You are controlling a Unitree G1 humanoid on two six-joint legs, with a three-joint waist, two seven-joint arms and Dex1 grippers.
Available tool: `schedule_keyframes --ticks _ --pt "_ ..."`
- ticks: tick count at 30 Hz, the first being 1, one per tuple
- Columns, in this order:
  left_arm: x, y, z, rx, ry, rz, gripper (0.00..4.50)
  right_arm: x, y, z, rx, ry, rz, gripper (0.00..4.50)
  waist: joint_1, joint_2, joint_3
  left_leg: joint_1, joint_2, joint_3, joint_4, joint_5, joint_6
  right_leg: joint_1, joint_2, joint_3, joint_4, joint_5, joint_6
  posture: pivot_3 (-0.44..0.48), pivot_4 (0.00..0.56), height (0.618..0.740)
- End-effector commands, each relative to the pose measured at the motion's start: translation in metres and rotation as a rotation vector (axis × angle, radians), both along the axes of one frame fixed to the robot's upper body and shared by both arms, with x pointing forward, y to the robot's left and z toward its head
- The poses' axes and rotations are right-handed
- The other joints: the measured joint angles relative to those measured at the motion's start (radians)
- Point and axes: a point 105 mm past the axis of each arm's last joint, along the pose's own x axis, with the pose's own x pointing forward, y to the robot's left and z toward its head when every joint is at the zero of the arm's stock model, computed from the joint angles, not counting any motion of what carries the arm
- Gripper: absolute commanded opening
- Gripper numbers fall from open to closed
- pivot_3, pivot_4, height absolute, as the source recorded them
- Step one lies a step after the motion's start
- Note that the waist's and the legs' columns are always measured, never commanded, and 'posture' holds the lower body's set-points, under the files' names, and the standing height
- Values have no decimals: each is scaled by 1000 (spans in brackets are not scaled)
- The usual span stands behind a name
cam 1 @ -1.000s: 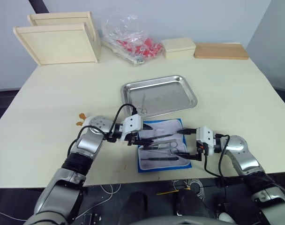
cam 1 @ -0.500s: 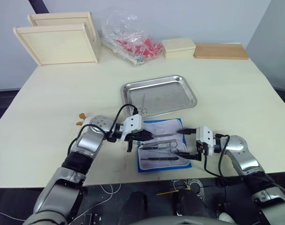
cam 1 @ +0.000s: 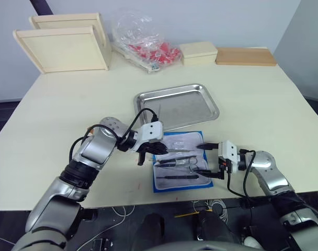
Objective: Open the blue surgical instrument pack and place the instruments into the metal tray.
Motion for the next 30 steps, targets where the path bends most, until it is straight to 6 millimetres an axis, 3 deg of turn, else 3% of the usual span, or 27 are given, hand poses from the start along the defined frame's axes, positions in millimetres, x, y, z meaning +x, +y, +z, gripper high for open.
schedule_keyframes --ticks 1,9,30 --pt "-6 0 16 53 -21 -11 49 -13 -8 -44 -128 140 -28 4500 -1 0 0 0 0 0 0 0 0 0 0 0 0 0 0 0 150 740" --pt "-5 8 24 101 -16 64 49 -13 -7 -45 -124 141 -28 4500 -2 0 0 0 1 0 0 0 0 0 2 0 0 -1 -1 0 150 740" --pt "-19 58 42 228 -8 119 49 -15 -4 -48 -120 148 -20 4500 -3 0 0 1 2 1 0 0 0 0 2 1 0 -1 -3 0 150 740"
